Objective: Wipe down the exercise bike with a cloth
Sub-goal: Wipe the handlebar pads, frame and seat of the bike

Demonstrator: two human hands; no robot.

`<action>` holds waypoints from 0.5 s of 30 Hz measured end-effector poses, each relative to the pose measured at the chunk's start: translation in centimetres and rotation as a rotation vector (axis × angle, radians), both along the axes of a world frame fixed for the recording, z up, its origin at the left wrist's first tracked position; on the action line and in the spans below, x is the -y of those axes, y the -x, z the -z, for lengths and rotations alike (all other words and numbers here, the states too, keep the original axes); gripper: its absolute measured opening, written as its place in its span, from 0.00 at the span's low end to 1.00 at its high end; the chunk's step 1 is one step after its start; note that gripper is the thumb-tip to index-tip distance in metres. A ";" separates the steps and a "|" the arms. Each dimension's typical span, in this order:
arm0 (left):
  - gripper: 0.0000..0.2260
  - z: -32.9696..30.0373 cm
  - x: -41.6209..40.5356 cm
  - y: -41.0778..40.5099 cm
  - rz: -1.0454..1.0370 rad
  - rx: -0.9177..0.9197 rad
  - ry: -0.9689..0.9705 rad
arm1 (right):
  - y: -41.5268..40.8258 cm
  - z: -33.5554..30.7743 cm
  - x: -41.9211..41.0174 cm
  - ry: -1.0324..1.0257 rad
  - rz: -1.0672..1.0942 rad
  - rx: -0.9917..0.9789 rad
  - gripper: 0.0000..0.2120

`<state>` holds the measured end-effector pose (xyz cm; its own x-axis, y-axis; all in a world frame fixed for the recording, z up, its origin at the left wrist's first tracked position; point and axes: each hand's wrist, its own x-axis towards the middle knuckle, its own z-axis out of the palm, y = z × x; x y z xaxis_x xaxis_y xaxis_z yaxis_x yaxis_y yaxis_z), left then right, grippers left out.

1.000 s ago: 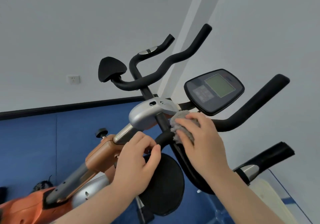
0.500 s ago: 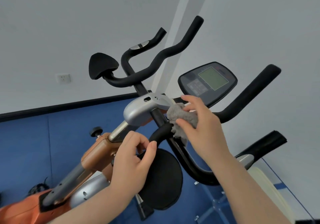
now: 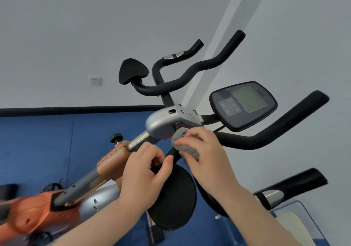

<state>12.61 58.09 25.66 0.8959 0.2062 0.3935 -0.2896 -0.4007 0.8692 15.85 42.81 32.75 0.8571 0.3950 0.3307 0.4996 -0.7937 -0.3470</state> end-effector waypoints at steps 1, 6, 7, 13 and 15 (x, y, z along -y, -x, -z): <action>0.09 -0.1 0.0 0.0 -0.009 0.017 -0.052 | -0.7 -0.4 0.4 -0.014 -0.001 0.013 0.12; 0.10 -0.3 0.2 0.2 -0.090 0.134 -0.246 | -0.5 -0.6 -0.4 0.055 -0.010 -0.077 0.16; 0.11 -0.4 0.3 0.2 -0.105 0.150 -0.262 | -0.5 -0.6 -0.6 0.091 -0.086 -0.130 0.17; 0.10 -0.4 0.4 0.4 -0.171 0.214 -0.369 | -2.8 -2.3 -0.2 0.099 -0.095 -0.140 0.16; 0.10 -0.5 0.5 0.5 -0.176 0.215 -0.399 | -1.7 -1.7 -1.3 0.185 -0.135 -0.187 0.15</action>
